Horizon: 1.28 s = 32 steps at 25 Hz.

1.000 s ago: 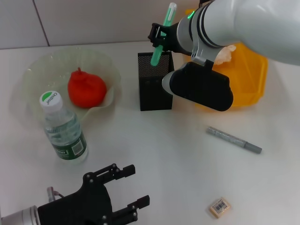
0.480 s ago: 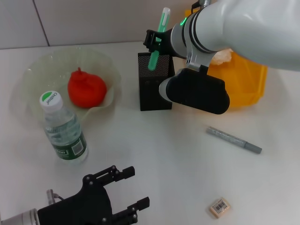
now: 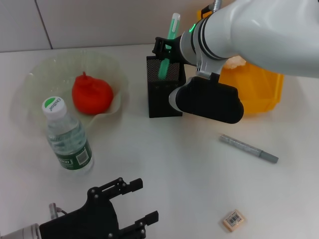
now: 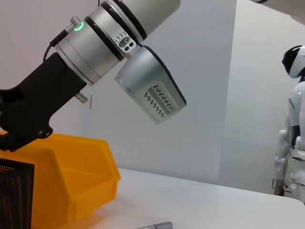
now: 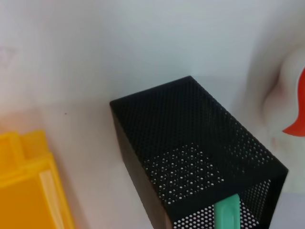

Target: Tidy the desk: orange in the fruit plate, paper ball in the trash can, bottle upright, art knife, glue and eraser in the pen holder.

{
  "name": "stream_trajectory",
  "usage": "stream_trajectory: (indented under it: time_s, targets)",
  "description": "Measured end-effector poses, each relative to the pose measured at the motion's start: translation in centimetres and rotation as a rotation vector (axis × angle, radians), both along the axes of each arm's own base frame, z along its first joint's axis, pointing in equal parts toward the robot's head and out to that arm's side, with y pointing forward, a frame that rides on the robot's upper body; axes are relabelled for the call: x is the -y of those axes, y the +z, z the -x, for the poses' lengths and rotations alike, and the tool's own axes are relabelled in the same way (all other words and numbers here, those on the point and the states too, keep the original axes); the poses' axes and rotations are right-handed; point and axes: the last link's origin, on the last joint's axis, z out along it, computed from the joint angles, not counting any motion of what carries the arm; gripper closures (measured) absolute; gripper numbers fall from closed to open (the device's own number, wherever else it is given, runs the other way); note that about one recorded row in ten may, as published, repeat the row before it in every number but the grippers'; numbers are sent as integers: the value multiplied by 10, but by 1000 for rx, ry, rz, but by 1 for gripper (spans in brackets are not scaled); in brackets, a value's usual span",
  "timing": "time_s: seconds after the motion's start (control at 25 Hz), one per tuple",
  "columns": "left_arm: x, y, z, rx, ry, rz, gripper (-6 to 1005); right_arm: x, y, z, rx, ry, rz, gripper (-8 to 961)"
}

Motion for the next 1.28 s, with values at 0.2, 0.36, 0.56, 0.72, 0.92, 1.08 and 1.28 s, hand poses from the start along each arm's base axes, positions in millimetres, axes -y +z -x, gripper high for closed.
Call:
stream_trajectory:
  time_s: [0.2,0.36,0.56,0.72,0.92,1.08,1.28]
  targets:
    - [0,0,1,-1,1,0,311,-2,-2,-2,4,4,0,745]
    - [0,1,1,-3,1,-1,311,-3,-3,-2,-2,2,-3,744]
    - [0,2,2,-4,2,-3,311,-2,-3,-1,-7,-9,-4,742]
    - [-1,2,2,-5,1,-4,311,-1,-3,-1,-6,-13,-3,741]
    - [-2,2,1,-5,-1,-4,311,0,0,4,-28,-14,-10,669]
    - [-2,2,1,-4,-3,-4,311,4,5,9,-54,-29,-18,668]
    - [-3,2,-1,-3,-12,-2,311,9,18,18,-121,-76,-44,667]
